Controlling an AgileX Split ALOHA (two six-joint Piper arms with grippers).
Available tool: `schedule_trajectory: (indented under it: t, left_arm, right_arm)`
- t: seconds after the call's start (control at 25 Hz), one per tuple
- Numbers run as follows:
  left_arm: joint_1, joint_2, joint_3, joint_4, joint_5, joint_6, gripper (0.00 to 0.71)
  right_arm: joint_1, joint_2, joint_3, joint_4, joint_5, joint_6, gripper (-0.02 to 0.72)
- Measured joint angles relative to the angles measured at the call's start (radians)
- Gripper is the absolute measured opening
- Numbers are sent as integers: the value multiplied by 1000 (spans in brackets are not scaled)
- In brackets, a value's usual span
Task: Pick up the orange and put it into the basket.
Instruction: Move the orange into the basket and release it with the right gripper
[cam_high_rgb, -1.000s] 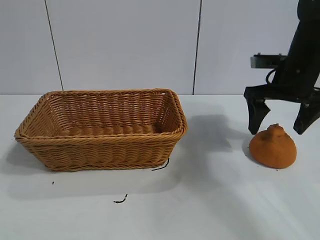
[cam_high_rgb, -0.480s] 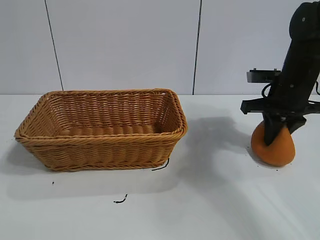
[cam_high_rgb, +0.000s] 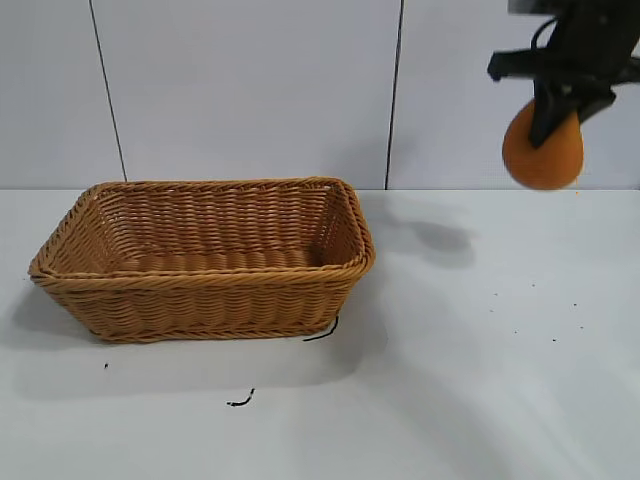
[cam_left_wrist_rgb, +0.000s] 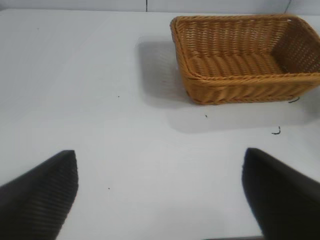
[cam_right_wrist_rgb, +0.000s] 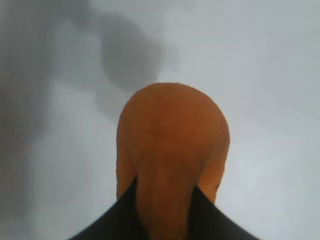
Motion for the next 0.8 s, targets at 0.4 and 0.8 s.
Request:
schedule_trajectory:
  t: [0.4, 0.8]
  left_arm:
    - [0, 0, 0, 0, 0, 0, 639]
    - [0, 0, 0, 0, 0, 0, 639]
  right_arm:
    - [314, 50, -8, 5, -105, 31, 65]
    - [422, 319, -8, 15, -309, 55, 65]
